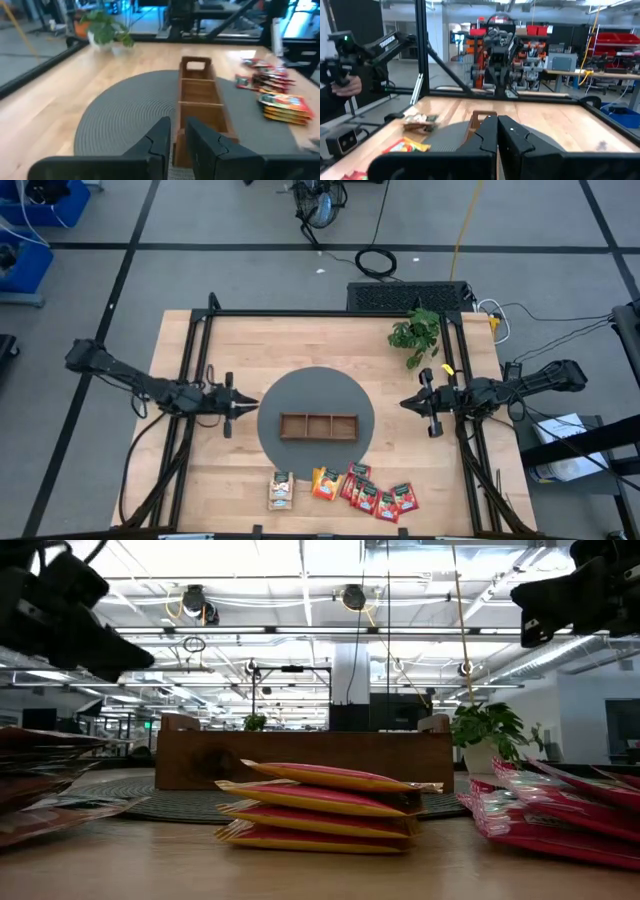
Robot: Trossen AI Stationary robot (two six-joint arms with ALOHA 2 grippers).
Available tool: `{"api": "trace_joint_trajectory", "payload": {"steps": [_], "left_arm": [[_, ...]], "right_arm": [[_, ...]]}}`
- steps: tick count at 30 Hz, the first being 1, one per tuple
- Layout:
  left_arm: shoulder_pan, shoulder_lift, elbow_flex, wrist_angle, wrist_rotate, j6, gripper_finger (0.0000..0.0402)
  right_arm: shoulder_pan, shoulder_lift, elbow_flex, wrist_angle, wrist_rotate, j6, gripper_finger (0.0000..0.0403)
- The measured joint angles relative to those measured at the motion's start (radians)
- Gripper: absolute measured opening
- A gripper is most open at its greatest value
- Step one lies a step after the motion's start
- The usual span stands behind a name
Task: Pick & Place Tea
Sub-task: Put the red tea sachet into the right section of the wooden organizer
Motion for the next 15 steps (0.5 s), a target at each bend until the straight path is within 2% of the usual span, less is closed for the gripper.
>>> {"api": "trace_joint_trajectory", "payload": {"steps": [4, 6, 8, 10, 15], "left_arm": [[0.017, 0.179, 0.002, 0.251, -0.078, -0.003, 0.0062], [0.03, 0.252, 0.041, 0.376, -0.062, -0.001, 0.0063], [0.027, 0.319, 0.117, 0.37, -0.007, 0.021, 0.0062], [0.006, 0.407, 0.226, 0.297, 0.016, 0.038, 0.0062], [-0.076, 0.69, 0.535, 0.186, -0.037, 0.186, 0.0062]], "right_arm": [[0.0, 0.003, 0.0, -0.007, 0.0, -0.035, 0.0], [0.0, 0.003, 0.0, -0.026, 0.0, -0.058, 0.0], [0.0, 0.004, 0.0, -0.044, 0.0, -0.061, 0.0], [0.0, 0.004, 0.0, -0.063, 0.0, -0.061, 0.0], [0.0, 0.005, 0.0, -0.075, 0.0, -0.061, 0.0]]}}
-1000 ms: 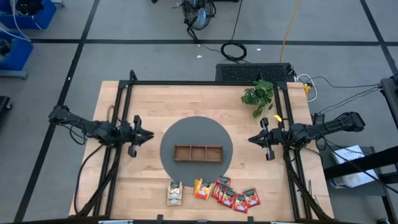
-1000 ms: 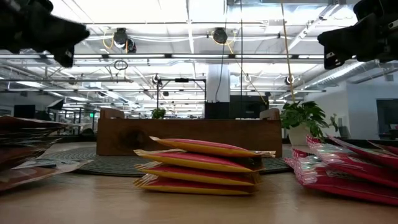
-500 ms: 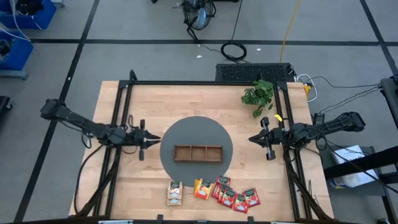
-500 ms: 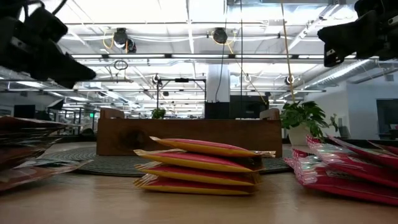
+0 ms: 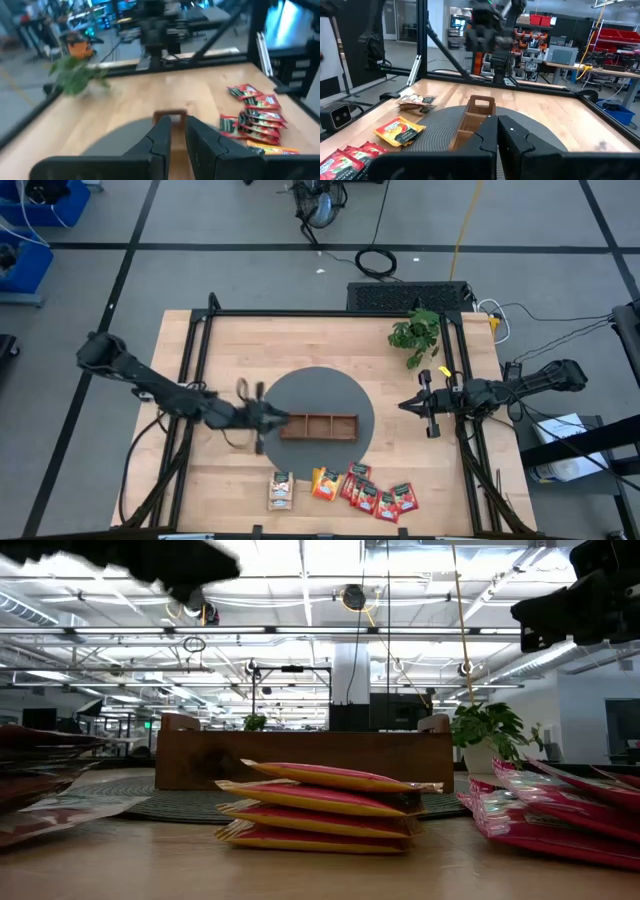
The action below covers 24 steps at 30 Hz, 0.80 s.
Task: Pick & Place Tea
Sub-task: Put the red tea sachet into the right section of the wooden organizer
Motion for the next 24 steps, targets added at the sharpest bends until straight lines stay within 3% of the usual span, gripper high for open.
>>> {"api": "trace_joint_trajectory", "payload": {"steps": [6, 10, 15, 20, 24], "left_arm": [[-0.042, 0.259, 0.323, -0.082, -0.037, 0.105, 0.0062], [-0.056, 0.417, 0.491, -0.098, -0.043, 0.177, 0.0039], [-0.029, 0.595, 0.692, -0.096, 0.136, 0.318, 0.0006], [-0.025, 0.694, 0.79, -0.206, 0.21, 0.314, 0.001], [-0.025, 0.694, 0.79, -0.228, 0.213, 0.281, 0.0005]], "right_arm": [[0.0, 0.0, 0.0, -0.009, 0.0, 0.0, 0.0], [0.0, 0.0, 0.0, -0.029, 0.0, 0.0, 0.0], [0.0, 0.0, 0.0, -0.017, 0.03, 0.0, 0.0], [0.0, 0.0, 0.0, -0.009, 0.019, 0.067, 0.0], [0.002, 0.0, 0.004, -0.01, -0.087, 0.086, 0.0]]}}
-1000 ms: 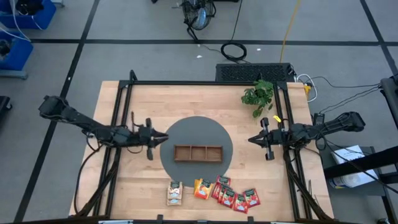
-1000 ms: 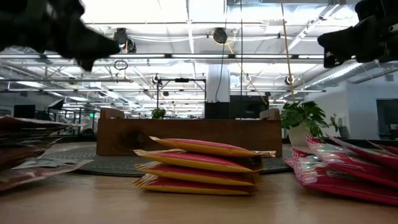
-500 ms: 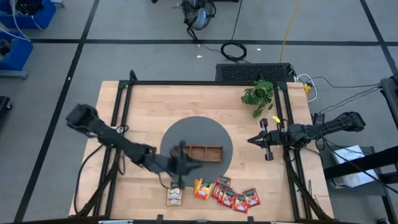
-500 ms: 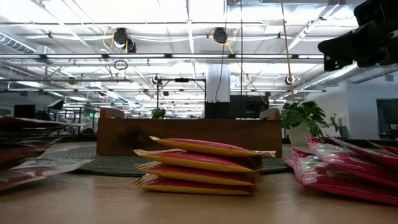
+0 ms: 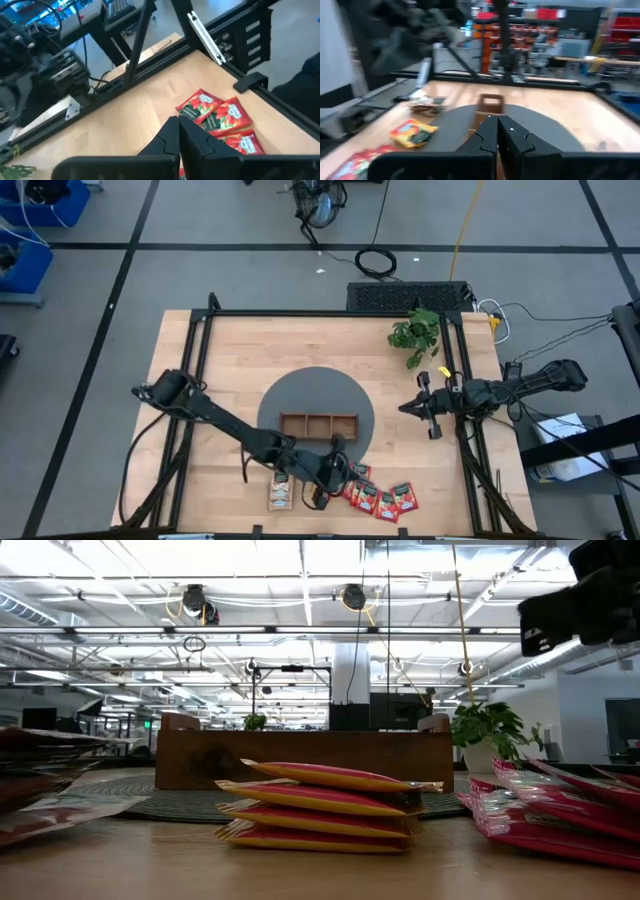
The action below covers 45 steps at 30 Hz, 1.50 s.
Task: Pick & Place Tea
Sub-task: Put the red tea sachet into the right section of the wooden organizer
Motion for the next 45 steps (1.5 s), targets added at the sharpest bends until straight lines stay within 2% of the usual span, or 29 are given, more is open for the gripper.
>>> {"api": "trace_joint_trajectory", "payload": {"steps": [3, 5, 9, 14, 18, 23, 26, 32, 35, 41, 45], "left_arm": [[-0.002, 0.001, -0.007, -0.006, 0.026, -0.009, 0.0018], [-0.002, 0.001, -0.007, -0.009, 0.044, -0.009, 0.0025], [0.003, 0.0, -0.007, -0.004, 0.055, -0.026, 0.0022], [0.007, 0.0, -0.007, 0.0, 0.056, -0.052, 0.0004], [0.007, 0.0, -0.007, -0.004, 0.06, -0.089, 0.0019], [0.007, 0.0, -0.008, 0.002, 0.193, -0.107, 0.0023], [0.005, 0.018, 0.0, 0.044, 0.212, -0.121, 0.0008], [0.018, 0.056, 0.005, 0.009, 0.236, -0.131, 0.0012], [0.03, 0.054, 0.008, -0.007, 0.239, -0.177, 0.0008], [0.035, 0.121, 0.008, 0.01, 0.263, -0.244, 0.001], [0.038, 0.16, 0.008, 0.034, 0.283, -0.271, 0.0004]], "right_arm": [[0.004, 0.013, 0.041, -0.023, -0.103, 0.065, 0.0], [0.031, 0.046, 0.081, -0.11, -0.117, 0.097, 0.0], [0.17, 0.169, 0.214, -0.157, 0.011, 0.086, 0.0], [0.345, 0.395, 0.415, -0.449, 0.16, 0.169, 0.0], [0.451, 0.569, 0.578, -0.661, 0.171, 0.334, 0.0], [0.561, 0.736, 0.722, -0.695, 0.167, 0.444, 0.0], [0.592, 0.79, 0.752, -0.736, 0.166, 0.518, 0.0], [0.609, 0.822, 0.695, -0.647, 0.205, 0.559, 0.0], [0.598, 0.839, 0.616, -0.431, 0.245, 0.532, 0.0], [0.543, 0.915, 0.456, 0.045, 0.243, 0.409, 0.0], [0.514, 0.987, 0.397, 0.195, 0.241, 0.404, 0.0]]}}
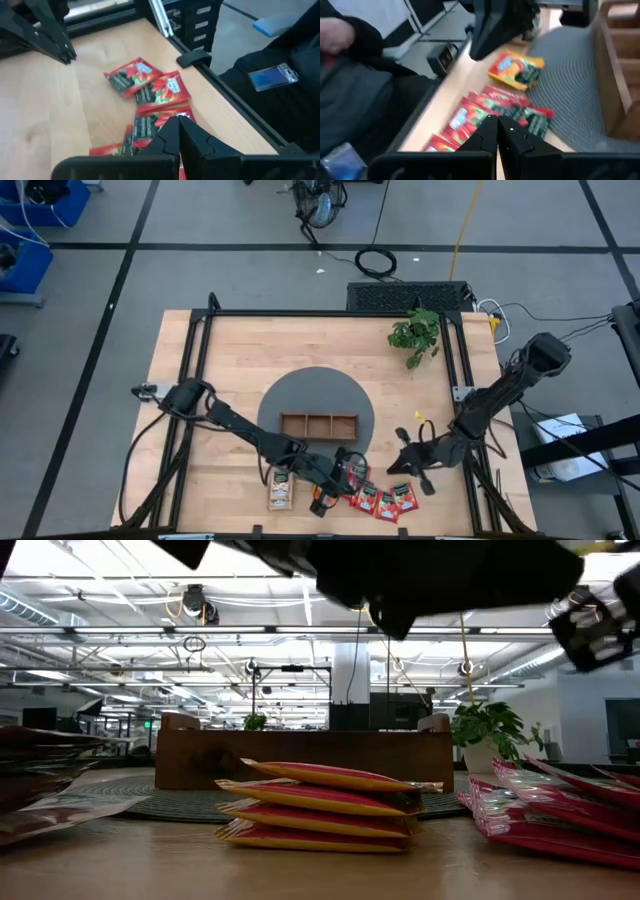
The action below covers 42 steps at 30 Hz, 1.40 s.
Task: Pick & Place Tea
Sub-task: Put the red tea sachet into the right section of the wooden organizer
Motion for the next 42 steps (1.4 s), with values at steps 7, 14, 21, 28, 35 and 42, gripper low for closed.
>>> {"api": "trace_joint_trajectory", "payload": {"steps": [7, 14, 21, 28, 35, 42], "left_arm": [[0.0, 0.003, 0.0, -0.008, 0.001, -0.056, 0.0015], [0.0, 0.003, 0.0, -0.007, 0.025, -0.101, 0.0008], [-0.026, 0.003, 0.001, 0.001, -0.025, -0.138, 0.0006], [-0.062, 0.003, 0.049, -0.063, -0.132, -0.202, 0.0006], [-0.098, 0.118, 0.302, -0.383, -0.181, -0.318, 0.0006], [-0.115, 0.268, 0.577, -0.591, -0.171, -0.339, 0.0013]], "right_arm": [[-0.007, 0.157, -0.002, 0.125, -0.027, 0.0, 0.0], [-0.012, 0.281, 0.036, 0.287, -0.095, 0.073, 0.0009], [-0.016, 0.309, 0.061, 0.18, -0.077, 0.022, 0.0026], [-0.04, 0.31, 0.061, 0.09, -0.075, 0.037, 0.0027], [-0.039, 0.309, 0.061, 0.077, -0.076, 0.031, 0.0027], [-0.039, 0.309, 0.061, 0.073, -0.078, 0.045, 0.0029]]}}
